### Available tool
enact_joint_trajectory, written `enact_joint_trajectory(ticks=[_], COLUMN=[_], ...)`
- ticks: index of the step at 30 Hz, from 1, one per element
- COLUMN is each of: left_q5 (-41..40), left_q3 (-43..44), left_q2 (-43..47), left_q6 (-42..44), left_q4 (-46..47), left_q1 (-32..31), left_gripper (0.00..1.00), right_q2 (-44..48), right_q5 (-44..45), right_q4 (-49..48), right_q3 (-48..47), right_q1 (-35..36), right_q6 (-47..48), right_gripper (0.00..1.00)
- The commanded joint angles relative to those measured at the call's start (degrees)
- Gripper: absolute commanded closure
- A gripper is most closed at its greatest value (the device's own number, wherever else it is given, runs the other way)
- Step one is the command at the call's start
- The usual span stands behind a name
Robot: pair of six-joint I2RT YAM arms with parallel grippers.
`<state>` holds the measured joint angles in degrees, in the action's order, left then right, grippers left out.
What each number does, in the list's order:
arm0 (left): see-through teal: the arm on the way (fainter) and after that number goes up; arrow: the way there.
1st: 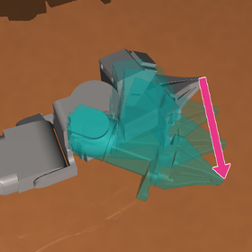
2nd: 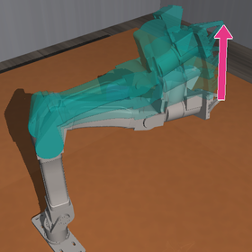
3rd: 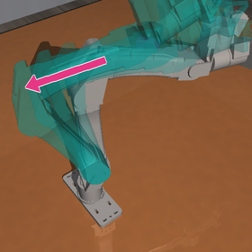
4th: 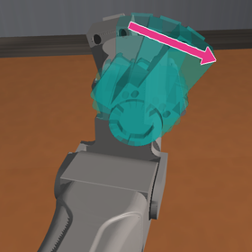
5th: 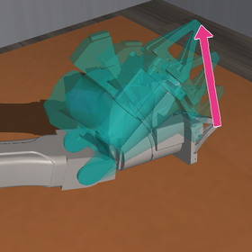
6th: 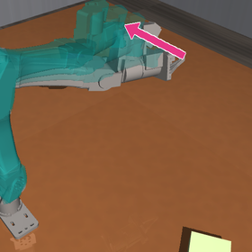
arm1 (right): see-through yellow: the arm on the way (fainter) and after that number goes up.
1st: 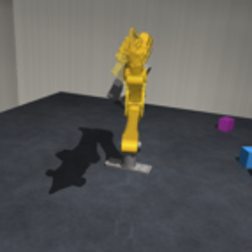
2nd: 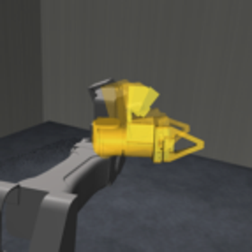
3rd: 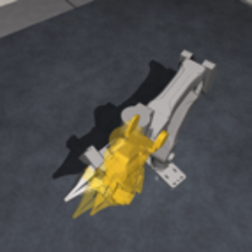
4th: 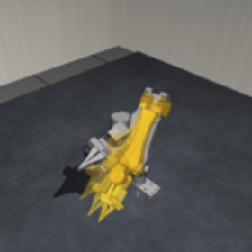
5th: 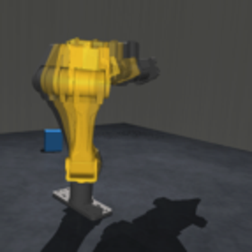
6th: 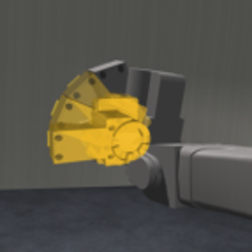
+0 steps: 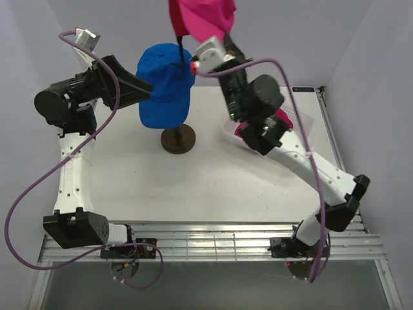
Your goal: Stack the hats
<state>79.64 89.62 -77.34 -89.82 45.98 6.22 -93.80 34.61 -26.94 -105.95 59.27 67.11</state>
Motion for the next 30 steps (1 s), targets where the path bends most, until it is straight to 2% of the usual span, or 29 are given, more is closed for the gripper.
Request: enact_joint_trajectory(ticks=[1, 3, 6, 7, 9, 10, 12, 13, 14, 15, 16, 18, 19, 20, 21, 25, 26, 27, 28, 30], left_q5=[1.1, 1.4, 1.2, 1.3, 1.4, 1.4, 1.4, 1.4, 1.3, 1.2, 1.2, 1.1, 1.2, 1.3, 1.7, 1.8, 1.8, 1.8, 1.8, 1.8], left_q3=[2.0, 2.0, 1.9, 1.7, 1.2, 1.0, 0.3, 0.0, -0.3, -0.4, -0.5, -0.5, -0.4, -0.3, -0.1, -0.2, -0.2, -0.1, -0.1, -0.1], left_q2=[1.8, 1.7, 1.3, 1.3, 1.2, 1.3, 1.4, 1.5, 1.5, 1.6, 1.6, 1.7, 1.8, 1.8, 1.9, 2.1, 2.0, 1.9, 1.9, 1.8], left_q6=[1.1, 1.3, 1.6, 1.6, 1.7, 1.8, 1.8, 1.9, 1.9, 2.1, 2.4, 2.5, 2.5, 2.6, 2.7, 2.6, 2.6, 2.6, 2.6, 2.5], left_q4=[1.3, 1.3, 1.4, 1.4, 1.3, 1.3, 1.3, 1.3, 1.2, 1.1, 0.9, 0.4, 0.3, 0.3, 0.3, 0.3, 0.3, 0.3, 0.3, 0.1], left_q1=[0.5, 0.6, 1.2, 1.3, 1.6, 1.9, 2.1, 2.2, 2.3, 2.4, 2.4, 2.5, 2.5, 2.5, 2.5, 2.6, 2.5, 2.6, 2.5, 2.6], left_gripper=[0.13, 0.13, 0.13, 0.13, 0.13, 0.13, 0.12, 0.12, 0.12, 0.12, 0.12, 0.12, 0.12, 0.12, 0.12, 0.12, 0.12, 0.12, 0.12, 0.12], right_q2=[9.7, 15.4, 22.9, 26.1, 28.9, 30.1, 29.1, 26.1, 24.0, 21.2, 14.8, 8.1, 4.4, 3.9, 4.0, 7.0, 7.5, 8.0, 9.3, 10.3], right_q5=[2.3, 2.0, -3.5, -10.2, -18.7, -26.4, -35.6, -43.1, -42.4, -35.6, -5.9, 29.6, 31.1, 28.1, 17.8, 9.8, 6.6, -3.2, -7.6, -11.4], right_q4=[19.7, 23.1, 29.6, 33.1, 35.2, 36.3, 44.3, 47.8, 53.4, 55.6, 57.2, 57.6, 58.0, 59.8, 62.2, 59.1, 59.1, 59.1, 58.5, 57.2], right_q3=[-4.0, 2.5, 9.9, 11.4, 15.1, 17.5, 17.4, 15.9, 14.9, 13.6, 11.6, 10.2, 9.0, 4.5, 2.8, 1.9, 1.5, 1.2, 1.4, 2.6], right_q1=[-7.7, -11.7, -17.0, -18.3, -21.0, -22.2, -27.4, -29.7, -31.5, -33.1, -33.2, -34.2, -34.5, -34.5, -34.7, -34.7, -34.7, -35.0, -35.3, -35.4], right_q6=[-23.6, -27.7, -36.3, -39.8, -40.7, -41.3, -42.5, -42.8, -45.1, -47.6, -49.7, -46.8, -45.5, -47.0, -52.8, -55.8, -56.2, -57.1, -57.9, -58.8], right_gripper=[0.92, 0.92, 0.92, 0.92, 0.92, 0.92, 0.92, 0.92, 0.92, 0.92, 0.92, 0.92, 0.92, 0.92, 0.92, 0.92, 0.92, 0.92, 0.92, 0.92])
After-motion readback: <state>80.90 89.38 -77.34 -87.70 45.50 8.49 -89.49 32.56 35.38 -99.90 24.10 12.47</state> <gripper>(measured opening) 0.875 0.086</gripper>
